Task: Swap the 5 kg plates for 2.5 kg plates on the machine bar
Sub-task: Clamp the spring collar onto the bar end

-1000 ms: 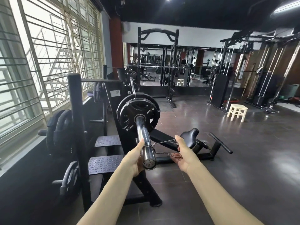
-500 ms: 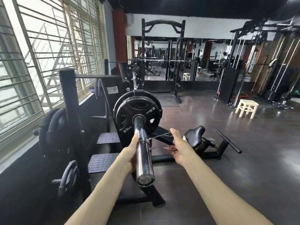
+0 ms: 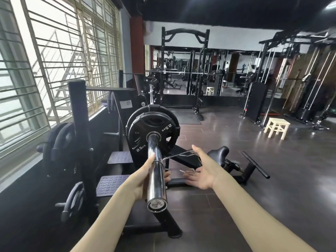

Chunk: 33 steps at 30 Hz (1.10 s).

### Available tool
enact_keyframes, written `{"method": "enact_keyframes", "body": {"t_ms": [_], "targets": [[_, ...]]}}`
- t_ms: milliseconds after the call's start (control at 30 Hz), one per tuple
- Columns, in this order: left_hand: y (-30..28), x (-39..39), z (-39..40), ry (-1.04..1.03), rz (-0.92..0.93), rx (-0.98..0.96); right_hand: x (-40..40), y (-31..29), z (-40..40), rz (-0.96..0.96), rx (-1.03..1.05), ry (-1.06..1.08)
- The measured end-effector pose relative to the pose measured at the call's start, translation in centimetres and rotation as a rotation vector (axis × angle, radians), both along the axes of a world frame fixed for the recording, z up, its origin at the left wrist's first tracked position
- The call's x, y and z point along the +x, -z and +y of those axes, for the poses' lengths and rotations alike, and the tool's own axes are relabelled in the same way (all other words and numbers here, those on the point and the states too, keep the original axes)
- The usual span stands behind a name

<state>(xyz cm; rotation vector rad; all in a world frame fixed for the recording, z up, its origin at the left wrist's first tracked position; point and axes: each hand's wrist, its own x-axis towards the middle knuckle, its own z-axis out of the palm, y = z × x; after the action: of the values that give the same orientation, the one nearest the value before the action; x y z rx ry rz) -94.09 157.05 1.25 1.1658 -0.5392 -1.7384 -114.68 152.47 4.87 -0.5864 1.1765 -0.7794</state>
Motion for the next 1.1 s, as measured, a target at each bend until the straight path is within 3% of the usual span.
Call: {"method": "enact_keyframes", "body": {"t_ms": [133,333,567,733,933,1100], "targets": [[-0.3,-0.6,0.3,-0.064,-0.009,-0.022,0.2,-0.1,1.1,-0.004,-0.005,-0.086],[-0.2,-0.4,0.5,-0.03,-0.066,-0.031,1.0,-0.4,1.9,0.05,-0.083,-0.027],[0.1,-0.2,0.4,-0.03,-0.051,-0.041,2.5,2.4,1.7,0.269,-0.272,0.138],[0.8,-0.6,-1.2,-0.135,0.066,-0.079,3.7,0.5,-0.6,0.398,-0.445,0.202],[0.1,1.3,-5.9,-0.113,0.029,-0.028,5.0,2.8,-5.2,0.239,-0.377,0.225],[-0.4,2.4,-9.7,-0.116,-0.039,-0.019,6.3,4.3,-10.0,0.216,-0.333,0.286]]}}
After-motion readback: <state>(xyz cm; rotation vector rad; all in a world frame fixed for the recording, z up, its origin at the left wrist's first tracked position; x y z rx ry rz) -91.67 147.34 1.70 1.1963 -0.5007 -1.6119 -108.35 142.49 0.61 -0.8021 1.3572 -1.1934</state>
